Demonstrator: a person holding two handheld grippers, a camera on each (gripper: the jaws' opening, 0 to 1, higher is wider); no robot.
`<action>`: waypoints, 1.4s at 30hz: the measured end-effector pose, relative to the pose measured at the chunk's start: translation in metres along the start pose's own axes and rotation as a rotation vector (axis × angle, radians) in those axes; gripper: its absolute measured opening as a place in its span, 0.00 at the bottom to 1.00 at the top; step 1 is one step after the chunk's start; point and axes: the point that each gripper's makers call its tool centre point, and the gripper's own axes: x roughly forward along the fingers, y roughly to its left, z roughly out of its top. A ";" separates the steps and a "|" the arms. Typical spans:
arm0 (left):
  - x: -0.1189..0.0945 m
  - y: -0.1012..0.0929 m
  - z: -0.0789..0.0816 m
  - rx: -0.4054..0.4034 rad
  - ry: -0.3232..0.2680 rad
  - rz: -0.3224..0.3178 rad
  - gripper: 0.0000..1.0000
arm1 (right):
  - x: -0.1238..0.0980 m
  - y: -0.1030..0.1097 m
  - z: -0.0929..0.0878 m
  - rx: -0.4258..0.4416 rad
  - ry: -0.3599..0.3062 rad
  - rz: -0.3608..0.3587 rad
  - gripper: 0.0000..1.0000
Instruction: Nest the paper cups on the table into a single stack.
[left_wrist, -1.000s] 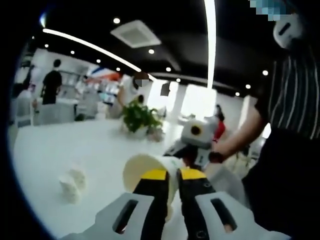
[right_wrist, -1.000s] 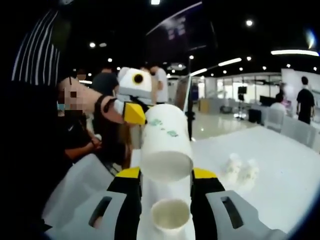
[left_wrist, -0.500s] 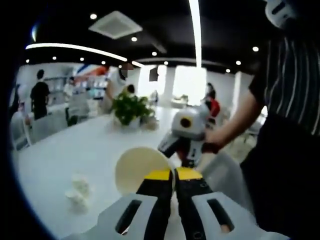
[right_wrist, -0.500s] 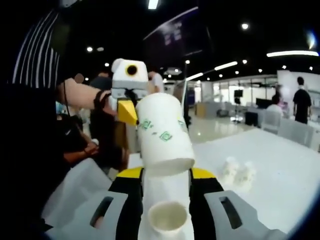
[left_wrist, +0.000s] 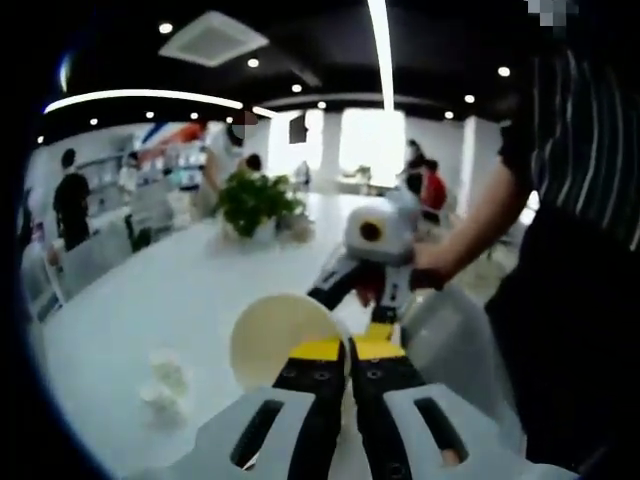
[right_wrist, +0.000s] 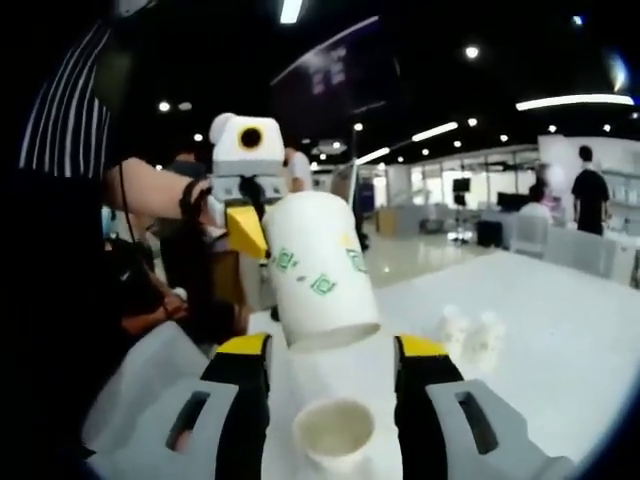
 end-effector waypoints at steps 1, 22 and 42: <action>0.000 0.000 0.000 0.003 0.001 -0.003 0.00 | -0.001 0.000 0.000 0.014 -0.001 -0.005 0.49; 0.011 -0.003 -0.013 0.030 0.092 -0.050 0.00 | -0.092 -0.062 -0.027 0.104 -0.008 -0.325 0.73; 0.016 -0.004 -0.022 0.048 0.154 -0.073 0.00 | -0.111 -0.077 -0.033 0.077 0.007 -0.402 0.83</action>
